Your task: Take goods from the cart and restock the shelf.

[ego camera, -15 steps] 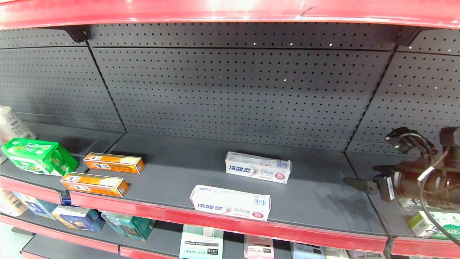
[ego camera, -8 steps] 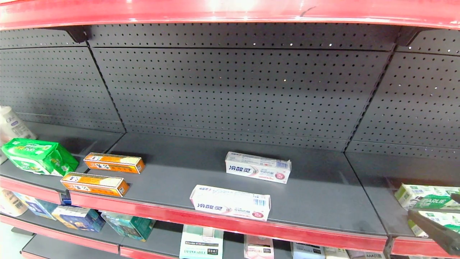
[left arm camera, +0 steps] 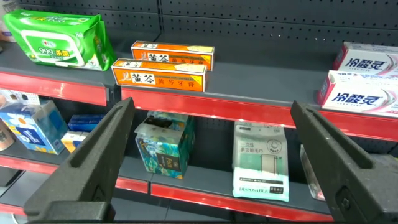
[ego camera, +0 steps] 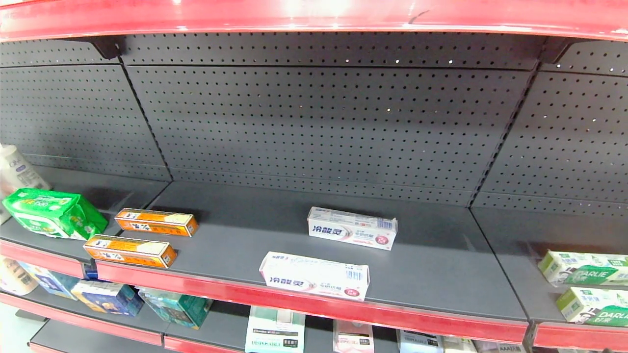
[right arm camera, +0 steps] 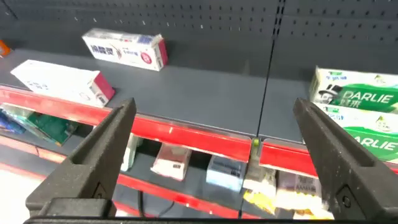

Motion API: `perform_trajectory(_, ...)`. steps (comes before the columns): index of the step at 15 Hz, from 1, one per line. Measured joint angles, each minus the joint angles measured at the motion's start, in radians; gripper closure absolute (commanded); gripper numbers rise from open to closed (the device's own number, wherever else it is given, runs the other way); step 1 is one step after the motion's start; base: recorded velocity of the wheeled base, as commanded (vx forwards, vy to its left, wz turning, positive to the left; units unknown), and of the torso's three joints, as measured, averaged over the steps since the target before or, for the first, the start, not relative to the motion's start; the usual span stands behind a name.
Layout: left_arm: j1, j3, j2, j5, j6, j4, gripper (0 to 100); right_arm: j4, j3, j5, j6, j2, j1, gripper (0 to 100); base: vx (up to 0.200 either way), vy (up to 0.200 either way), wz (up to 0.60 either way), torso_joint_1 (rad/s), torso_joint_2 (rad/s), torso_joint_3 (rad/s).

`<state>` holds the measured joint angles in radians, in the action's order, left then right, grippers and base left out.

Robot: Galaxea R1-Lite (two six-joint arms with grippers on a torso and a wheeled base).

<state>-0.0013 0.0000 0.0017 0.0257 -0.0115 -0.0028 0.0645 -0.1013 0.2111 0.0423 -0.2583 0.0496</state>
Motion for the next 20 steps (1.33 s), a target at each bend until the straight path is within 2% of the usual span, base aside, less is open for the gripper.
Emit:
perform_trajectory(2, 0.000, 0.000, 0.000, 0.000, 0.000, 0.000, 0, -0.034, 0.037, -0.038, -0.011, 0.090, -0.001, 0, 0.000, 0.000, 0.00, 0.000, 0.00, 0.000)
perform_trajectory(4, 0.000, 0.000, 0.000, 0.000, 0.000, 0.000, 0, -0.041, 0.071, -0.125, -0.023, 0.148, -0.003, 0, 0.000, 0.000, 0.00, 0.000, 0.00, 0.000)
perform_trajectory(7, 0.000, 0.000, 0.000, -0.003, 0.014, 0.000, 0, -0.010, 0.091, -0.152, -0.070, 0.180, -0.006, 0, 0.000, 0.000, 0.00, 0.000, 0.00, 0.000)
perform_trajectory(9, 0.000, 0.000, 0.000, -0.001, 0.016, 0.000, 0, -0.068, 0.097, -0.253, -0.053, 0.188, -0.007, 0, 0.000, 0.000, 0.00, 0.000, 0.00, 0.000)
perform_trajectory(20, 0.001, 0.000, 0.000, -0.001, 0.020, 0.000, 0, -0.068, 0.097, -0.256, -0.045, 0.194, -0.009, 0, 0.000, 0.000, 0.00, 0.000, 0.00, 0.000)
